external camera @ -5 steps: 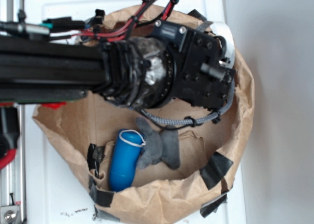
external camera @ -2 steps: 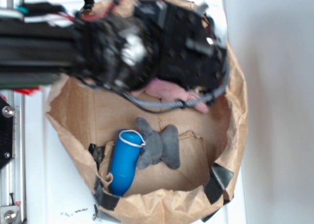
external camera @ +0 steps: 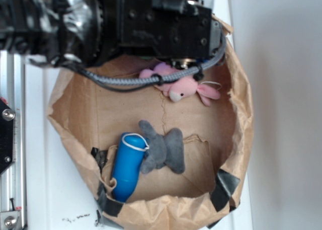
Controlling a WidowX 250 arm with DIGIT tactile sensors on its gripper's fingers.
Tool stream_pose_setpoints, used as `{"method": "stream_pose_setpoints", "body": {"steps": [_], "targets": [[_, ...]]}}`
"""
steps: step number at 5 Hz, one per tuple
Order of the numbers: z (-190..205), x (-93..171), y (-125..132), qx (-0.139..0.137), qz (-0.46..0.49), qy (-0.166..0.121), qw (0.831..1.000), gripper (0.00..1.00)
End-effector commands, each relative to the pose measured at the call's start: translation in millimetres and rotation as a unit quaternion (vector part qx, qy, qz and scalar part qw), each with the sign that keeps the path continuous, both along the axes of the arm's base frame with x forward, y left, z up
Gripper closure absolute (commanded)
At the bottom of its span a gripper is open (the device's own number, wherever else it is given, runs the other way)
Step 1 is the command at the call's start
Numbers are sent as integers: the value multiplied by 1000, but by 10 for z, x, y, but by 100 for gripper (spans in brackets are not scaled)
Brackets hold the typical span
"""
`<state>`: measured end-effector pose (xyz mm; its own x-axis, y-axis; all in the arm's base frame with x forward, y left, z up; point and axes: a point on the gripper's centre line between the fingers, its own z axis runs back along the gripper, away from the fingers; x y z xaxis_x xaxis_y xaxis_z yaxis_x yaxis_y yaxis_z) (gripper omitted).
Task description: Grab the green ball.
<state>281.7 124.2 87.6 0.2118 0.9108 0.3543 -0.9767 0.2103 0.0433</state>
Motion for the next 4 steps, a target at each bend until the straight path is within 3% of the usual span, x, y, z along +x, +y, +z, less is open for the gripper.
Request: {"method": "stream_pose_setpoints", "body": {"steps": [1, 4], "targets": [[65, 43, 108, 29, 10, -23, 999, 0], [-447, 293, -90, 56, -3, 25, 998, 0]]}}
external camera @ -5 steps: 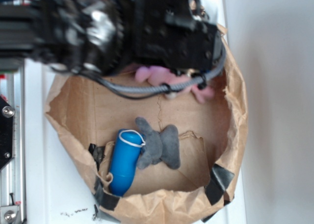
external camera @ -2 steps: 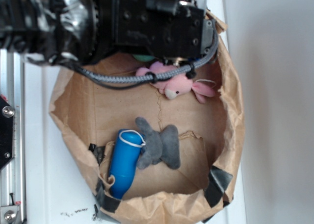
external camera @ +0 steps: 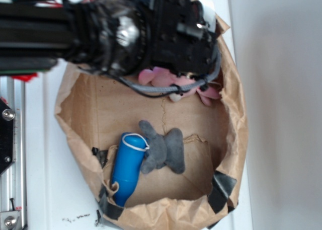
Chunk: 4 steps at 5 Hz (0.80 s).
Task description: Grab the green ball.
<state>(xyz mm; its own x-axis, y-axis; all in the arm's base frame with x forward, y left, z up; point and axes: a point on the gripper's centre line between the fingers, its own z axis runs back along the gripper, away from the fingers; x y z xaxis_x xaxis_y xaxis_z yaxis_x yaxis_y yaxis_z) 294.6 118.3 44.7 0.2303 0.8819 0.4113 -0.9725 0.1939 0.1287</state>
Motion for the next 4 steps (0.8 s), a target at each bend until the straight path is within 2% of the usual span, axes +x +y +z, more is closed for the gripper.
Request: {"method": "stream_pose_setpoints", "body": {"steps": [1, 2, 3, 4], "targets": [[-89, 195, -113, 11, -12, 3, 1000, 0], [6, 166, -88, -7, -26, -5, 1000, 100], [263, 149, -35, -28, -45, -30, 998, 100], [644, 128, -59, -50, -77, -66, 994, 100]]}}
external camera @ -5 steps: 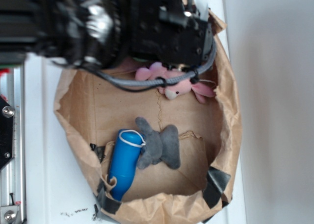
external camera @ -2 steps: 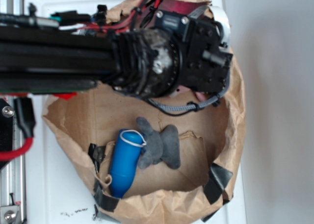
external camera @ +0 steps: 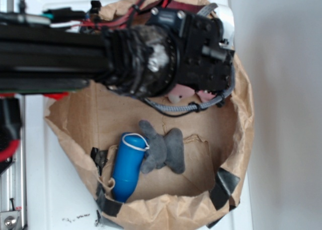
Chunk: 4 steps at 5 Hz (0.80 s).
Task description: Grab the green ball.
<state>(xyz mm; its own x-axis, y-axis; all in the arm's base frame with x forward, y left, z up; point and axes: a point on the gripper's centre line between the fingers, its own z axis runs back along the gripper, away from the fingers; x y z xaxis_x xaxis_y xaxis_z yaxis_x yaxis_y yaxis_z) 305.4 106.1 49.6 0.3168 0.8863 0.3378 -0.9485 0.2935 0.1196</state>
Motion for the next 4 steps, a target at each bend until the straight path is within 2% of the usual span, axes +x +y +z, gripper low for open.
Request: {"method": "stream_pose_setpoints", "body": {"steps": [1, 2, 3, 4], "targets": [[809, 4, 17, -27, -51, -88, 994, 100], [1231, 1, -33, -70, -89, -127, 985, 100], [1642, 25, -168, -120, -164, -150, 968, 100], [1844, 72, -340, -156, -220, -141, 953, 100]]}}
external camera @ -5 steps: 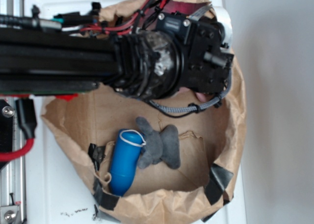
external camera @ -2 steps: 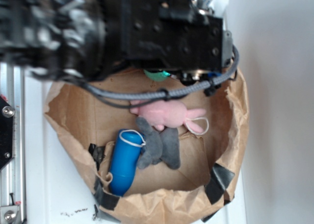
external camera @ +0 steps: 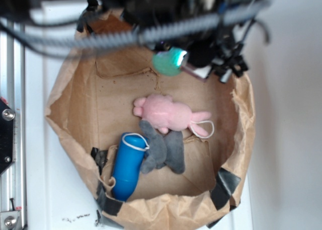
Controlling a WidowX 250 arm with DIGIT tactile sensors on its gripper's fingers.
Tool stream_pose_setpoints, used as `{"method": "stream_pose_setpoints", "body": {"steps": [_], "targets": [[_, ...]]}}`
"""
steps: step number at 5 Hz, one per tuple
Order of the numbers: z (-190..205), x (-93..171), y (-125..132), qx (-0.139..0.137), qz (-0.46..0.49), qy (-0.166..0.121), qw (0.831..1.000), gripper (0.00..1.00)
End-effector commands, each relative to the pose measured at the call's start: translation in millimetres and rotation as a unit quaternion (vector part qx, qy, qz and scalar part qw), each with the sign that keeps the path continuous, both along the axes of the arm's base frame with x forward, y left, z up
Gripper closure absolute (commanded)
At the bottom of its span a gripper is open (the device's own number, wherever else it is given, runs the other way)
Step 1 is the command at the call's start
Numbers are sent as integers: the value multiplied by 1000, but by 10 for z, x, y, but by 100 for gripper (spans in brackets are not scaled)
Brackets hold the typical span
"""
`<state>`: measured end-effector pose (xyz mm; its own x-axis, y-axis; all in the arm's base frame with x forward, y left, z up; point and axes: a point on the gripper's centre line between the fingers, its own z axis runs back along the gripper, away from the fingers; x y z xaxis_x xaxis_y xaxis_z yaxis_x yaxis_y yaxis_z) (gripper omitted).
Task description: Grab the green ball.
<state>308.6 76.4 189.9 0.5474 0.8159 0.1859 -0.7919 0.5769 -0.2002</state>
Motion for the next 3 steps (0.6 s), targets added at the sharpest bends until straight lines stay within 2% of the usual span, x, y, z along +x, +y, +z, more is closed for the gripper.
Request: {"method": "stream_pose_setpoints", "body": {"steps": [1, 2, 3], "targets": [[419, 99, -179, -32, -118, -22, 992, 100], [571, -72, -305, -31, -169, -42, 984, 100], [596, -120, -335, 5, -180, -41, 983, 100]]}}
